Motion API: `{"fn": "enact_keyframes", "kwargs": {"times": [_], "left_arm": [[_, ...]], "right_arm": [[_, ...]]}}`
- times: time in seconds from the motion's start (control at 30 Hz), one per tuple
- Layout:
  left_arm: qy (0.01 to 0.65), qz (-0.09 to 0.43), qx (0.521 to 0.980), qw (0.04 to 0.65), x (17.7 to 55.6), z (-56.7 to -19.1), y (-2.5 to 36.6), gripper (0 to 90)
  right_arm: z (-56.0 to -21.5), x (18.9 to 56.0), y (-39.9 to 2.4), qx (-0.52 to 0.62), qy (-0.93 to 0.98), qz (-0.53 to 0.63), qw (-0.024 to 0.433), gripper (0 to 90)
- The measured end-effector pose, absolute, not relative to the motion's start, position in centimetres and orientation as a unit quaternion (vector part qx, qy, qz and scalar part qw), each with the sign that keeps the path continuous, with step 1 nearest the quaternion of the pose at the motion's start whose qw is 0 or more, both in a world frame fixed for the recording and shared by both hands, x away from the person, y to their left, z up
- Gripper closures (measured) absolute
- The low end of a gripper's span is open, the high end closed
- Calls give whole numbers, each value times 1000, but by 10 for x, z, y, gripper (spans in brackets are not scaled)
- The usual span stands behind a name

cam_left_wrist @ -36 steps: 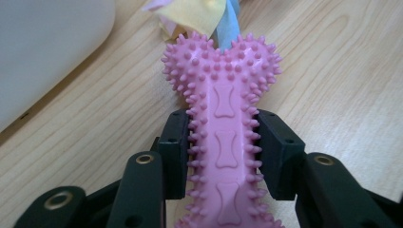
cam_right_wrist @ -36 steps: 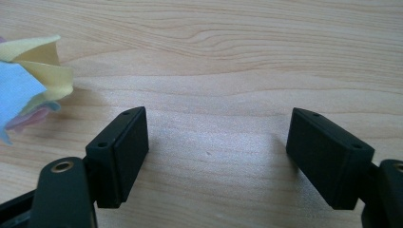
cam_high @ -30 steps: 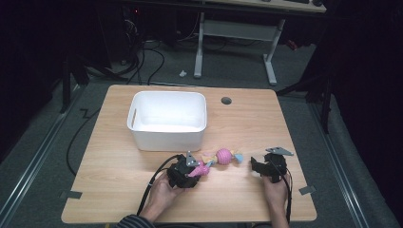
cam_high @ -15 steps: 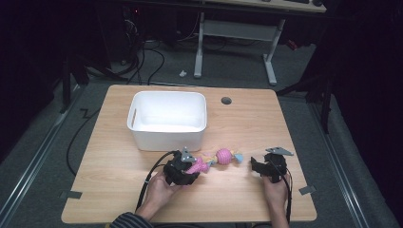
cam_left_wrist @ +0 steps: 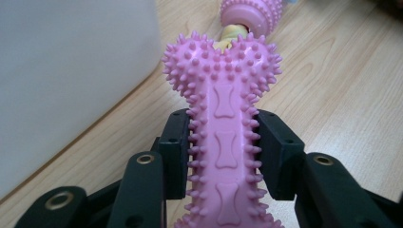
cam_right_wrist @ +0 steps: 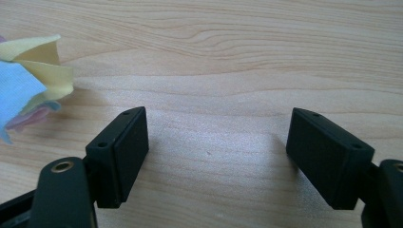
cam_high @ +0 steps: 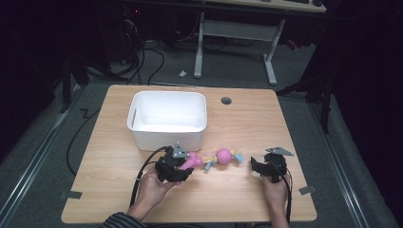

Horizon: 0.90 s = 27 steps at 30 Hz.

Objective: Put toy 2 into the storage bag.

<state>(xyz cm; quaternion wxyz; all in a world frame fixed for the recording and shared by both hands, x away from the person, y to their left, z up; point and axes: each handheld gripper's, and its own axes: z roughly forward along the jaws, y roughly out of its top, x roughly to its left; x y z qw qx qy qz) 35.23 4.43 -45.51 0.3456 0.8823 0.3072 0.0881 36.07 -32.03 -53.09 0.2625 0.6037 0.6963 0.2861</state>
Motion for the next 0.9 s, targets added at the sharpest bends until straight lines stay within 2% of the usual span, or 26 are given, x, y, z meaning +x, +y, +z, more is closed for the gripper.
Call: {"fn": "enact_keyframes", "kwargs": {"times": [0.9], "left_arm": [[304,105,875,363,358,-416,68,589]], "right_arm": [[-531,361,-320,603,698,285,263,221]]}}
